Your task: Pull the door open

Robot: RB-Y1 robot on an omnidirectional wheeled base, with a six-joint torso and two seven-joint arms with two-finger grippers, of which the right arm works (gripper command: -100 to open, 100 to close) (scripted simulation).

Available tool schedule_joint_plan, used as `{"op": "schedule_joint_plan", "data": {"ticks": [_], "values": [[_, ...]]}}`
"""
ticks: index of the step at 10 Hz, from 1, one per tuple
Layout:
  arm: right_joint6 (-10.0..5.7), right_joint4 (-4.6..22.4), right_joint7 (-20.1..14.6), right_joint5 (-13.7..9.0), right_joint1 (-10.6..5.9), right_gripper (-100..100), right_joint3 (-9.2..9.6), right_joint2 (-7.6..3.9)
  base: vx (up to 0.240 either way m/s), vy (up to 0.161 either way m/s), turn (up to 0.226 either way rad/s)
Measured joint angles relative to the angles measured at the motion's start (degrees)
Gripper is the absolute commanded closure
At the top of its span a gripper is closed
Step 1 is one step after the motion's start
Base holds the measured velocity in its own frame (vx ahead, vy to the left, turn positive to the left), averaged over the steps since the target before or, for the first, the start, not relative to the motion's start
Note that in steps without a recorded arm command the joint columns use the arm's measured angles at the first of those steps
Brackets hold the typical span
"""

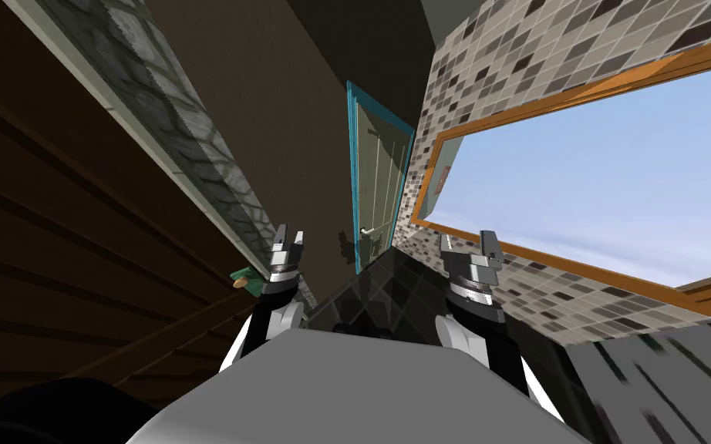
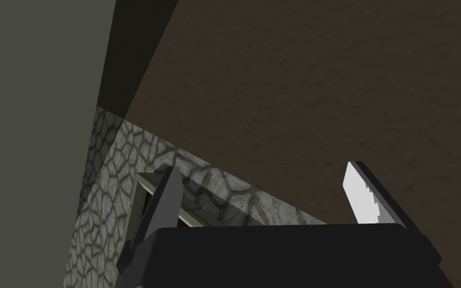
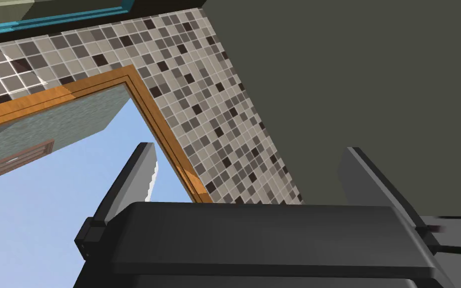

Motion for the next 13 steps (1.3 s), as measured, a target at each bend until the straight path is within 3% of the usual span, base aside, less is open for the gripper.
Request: {"op": "schedule_joint_plan", "data": {"ticks": [6, 13], "values": [[-1.42, 7.82, -1.3, -0.27, -2.31, -100, 0.78, -2.46, 0.065, -0.022, 0.106], [-4.49, 20.58, -3.03, -0.52, -6.34, -100, 2.18, -5.86, 0.065, -0.034, 0.134]]}}
